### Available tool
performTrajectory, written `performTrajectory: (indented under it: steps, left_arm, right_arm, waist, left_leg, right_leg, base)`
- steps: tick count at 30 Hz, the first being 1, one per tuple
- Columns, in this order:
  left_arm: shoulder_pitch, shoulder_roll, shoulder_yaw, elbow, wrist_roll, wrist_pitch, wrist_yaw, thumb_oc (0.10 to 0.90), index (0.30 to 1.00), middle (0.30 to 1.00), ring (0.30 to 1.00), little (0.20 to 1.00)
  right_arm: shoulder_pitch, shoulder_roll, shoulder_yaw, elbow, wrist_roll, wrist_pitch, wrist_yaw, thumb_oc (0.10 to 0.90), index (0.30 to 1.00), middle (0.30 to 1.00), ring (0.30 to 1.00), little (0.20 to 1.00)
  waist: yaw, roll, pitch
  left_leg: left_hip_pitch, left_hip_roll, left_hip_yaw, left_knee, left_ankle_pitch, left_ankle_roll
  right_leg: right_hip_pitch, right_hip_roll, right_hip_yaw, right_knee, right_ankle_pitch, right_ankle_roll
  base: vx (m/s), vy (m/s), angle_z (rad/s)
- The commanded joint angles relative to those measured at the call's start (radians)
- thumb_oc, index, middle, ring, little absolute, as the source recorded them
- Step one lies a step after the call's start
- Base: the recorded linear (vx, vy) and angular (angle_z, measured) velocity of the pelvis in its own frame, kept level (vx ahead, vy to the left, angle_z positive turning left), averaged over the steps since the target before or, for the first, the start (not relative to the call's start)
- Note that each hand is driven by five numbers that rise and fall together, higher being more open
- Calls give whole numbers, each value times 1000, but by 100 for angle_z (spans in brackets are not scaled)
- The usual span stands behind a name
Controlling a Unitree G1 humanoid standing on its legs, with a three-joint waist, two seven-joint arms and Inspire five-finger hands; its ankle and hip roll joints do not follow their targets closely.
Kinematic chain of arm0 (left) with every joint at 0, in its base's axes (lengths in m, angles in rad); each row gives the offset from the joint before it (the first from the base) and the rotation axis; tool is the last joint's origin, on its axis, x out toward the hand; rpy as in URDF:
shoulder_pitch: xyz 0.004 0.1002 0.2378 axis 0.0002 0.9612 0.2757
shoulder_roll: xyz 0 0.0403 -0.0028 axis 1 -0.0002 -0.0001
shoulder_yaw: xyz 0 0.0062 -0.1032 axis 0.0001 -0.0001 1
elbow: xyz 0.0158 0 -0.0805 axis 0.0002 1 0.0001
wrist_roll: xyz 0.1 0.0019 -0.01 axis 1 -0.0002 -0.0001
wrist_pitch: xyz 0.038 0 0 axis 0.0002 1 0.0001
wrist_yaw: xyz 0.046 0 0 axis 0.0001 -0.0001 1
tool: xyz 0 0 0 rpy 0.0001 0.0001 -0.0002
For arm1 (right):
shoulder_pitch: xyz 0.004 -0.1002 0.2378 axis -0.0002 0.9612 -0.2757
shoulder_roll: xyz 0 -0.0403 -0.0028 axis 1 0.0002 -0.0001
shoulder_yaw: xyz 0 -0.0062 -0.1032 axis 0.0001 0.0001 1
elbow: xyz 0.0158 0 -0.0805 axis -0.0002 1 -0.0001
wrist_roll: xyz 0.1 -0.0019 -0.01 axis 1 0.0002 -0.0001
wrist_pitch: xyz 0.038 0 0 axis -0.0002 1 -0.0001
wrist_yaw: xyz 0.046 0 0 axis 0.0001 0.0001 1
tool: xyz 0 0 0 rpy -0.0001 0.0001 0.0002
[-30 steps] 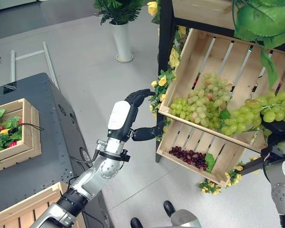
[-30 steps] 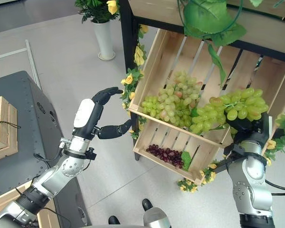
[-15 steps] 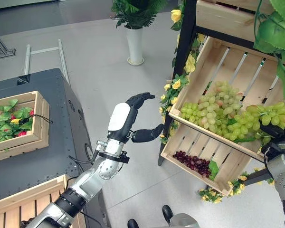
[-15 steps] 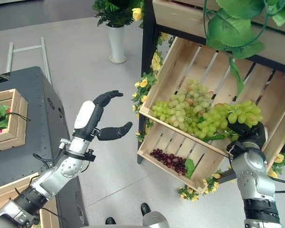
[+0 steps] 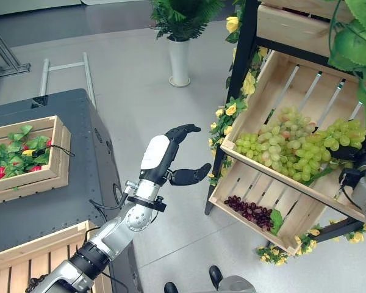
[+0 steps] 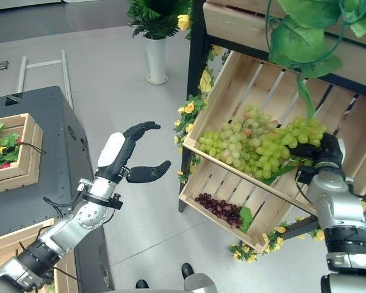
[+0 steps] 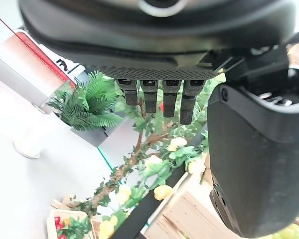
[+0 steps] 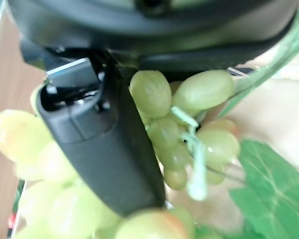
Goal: Pick up the fruits from the basket on one side to the basket on the other side
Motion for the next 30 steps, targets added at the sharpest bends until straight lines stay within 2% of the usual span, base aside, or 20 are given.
performTrajectory:
  steps: [1, 3, 4, 5, 6, 9, 14, 18, 21, 24, 25, 30]
  left_arm:
    - [-139, 33, 24, -61, -25, -39, 14, 800, 900, 900, 900, 900]
    - [-135, 33, 26, -66, -26, -39, 13, 800, 900, 900, 900, 900]
    - [-130, 36, 27, -68, -24, -42, 11, 800, 900, 900, 900, 900]
    - [-130, 35, 28, -68, -24, -42, 11, 800, 900, 900, 900, 900]
    - [-123, 39, 32, -74, -24, -47, 6, 800, 900, 900, 900, 900]
    - [-113, 42, 45, -81, -26, -49, -1, 800, 900, 900, 900, 900]
    - [-91, 53, 72, -84, -28, -62, -7, 800, 900, 900, 900, 900]
    - [-78, 51, 100, -83, -26, -65, -8, 800, 900, 900, 900, 900]
    - [-75, 49, 113, -76, -22, -64, -7, 800, 900, 900, 900, 900]
    - [-68, 44, 131, -66, -22, -69, -9, 800, 900, 900, 900, 900]
    - [-64, 40, 138, -57, -17, -79, -7, 800, 900, 900, 900, 900]
    - [-64, 38, 159, -42, -17, -94, -23, 800, 900, 900, 900, 900]
  right_arm:
    - [-148, -173, 5, 121, -234, -75, 96, 800, 900, 900, 900, 900]
    - [-148, -190, 14, 111, -298, -89, 121, 800, 900, 900, 900, 900]
    - [-147, -220, 21, 92, -383, -109, 147, 800, 900, 900, 900, 900]
    - [-147, -221, 21, 92, -385, -109, 149, 800, 900, 900, 900, 900]
    - [-142, -263, 32, 68, -463, -147, 169, 800, 900, 900, 900, 900]
    - [-131, -299, 26, 19, -523, -183, 170, 800, 900, 900, 900, 900]
    - [-71, -307, -40, -74, -477, -226, 125, 800, 900, 900, 900, 900]
    - [22, -242, -144, -215, -396, -285, 39, 800, 900, 900, 900, 900]
    - [66, -187, -191, -307, -360, -318, 27, 800, 900, 900, 900, 900]
    - [106, -146, -222, -377, -285, -338, 50, 800, 900, 900, 900, 900]
    - [131, -123, -236, -410, -211, -347, 77, 800, 900, 900, 900, 900]
    - [216, -57, -270, -470, -91, -386, 172, 800, 900, 900, 900, 900]
  waist:
    - [37, -19, -75]
    - [35, -18, -75]
    - [34, -20, -77]
    - [34, -19, -77]
    - [32, -21, -80]
    - [27, -19, -83]
    - [16, -15, -84]
    - [3, -7, -79]
    - [-6, -1, -76]
    - [-13, 5, -74]
    - [-16, 8, -74]
    - [-26, 12, -73]
  left_leg:
    - [36, -3, -60, 9, -126, -9]
    - [36, -3, -59, 9, -126, -9]
    - [35, -2, -59, 9, -125, -10]
    - [35, -2, -59, 9, -125, -10]
    - [36, -1, -58, 9, -125, -10]
    - [36, 0, -57, 9, -126, -11]
    - [35, 4, -50, 9, -127, -12]
    - [33, 6, -45, 9, -129, -10]
    - [34, 6, -43, 9, -132, -9]
    - [34, 6, -39, 9, -134, -7]
    - [35, 6, -35, 9, -134, -7]
    - [37, 8, -20, 9, -137, -8]
  right_leg:
    - [-40, 66, -60, 17, 30, 1]
    - [-41, 68, -58, 19, 29, 2]
    - [-41, 69, -56, 18, 28, 2]
    - [-41, 69, -56, 18, 28, 2]
    - [-40, 71, -54, 18, 28, 3]
    - [-42, 72, -51, 19, 27, 3]
    - [-43, 72, -48, 20, 23, 5]
    - [-46, 73, -39, 23, 20, 7]
    - [-48, 74, -31, 24, 19, 7]
    - [-50, 74, -26, 25, 17, 7]
    - [-51, 74, -24, 25, 17, 7]
    - [-55, 73, -22, 27, 16, 9]
  base:
    - [-12, -12, 7]
    - [-3, -3, 2]
    - [0, 0, 0]
    - [0, 0, 0]
    - [0, 0, 0]
    - [0, 0, 0]
    - [0, 0, 0]
    - [0, 0, 0]
    - [-25, 17, -7]
    - [-7, 8, -1]
    - [0, 0, 0]
    - [-23, 1, 0]
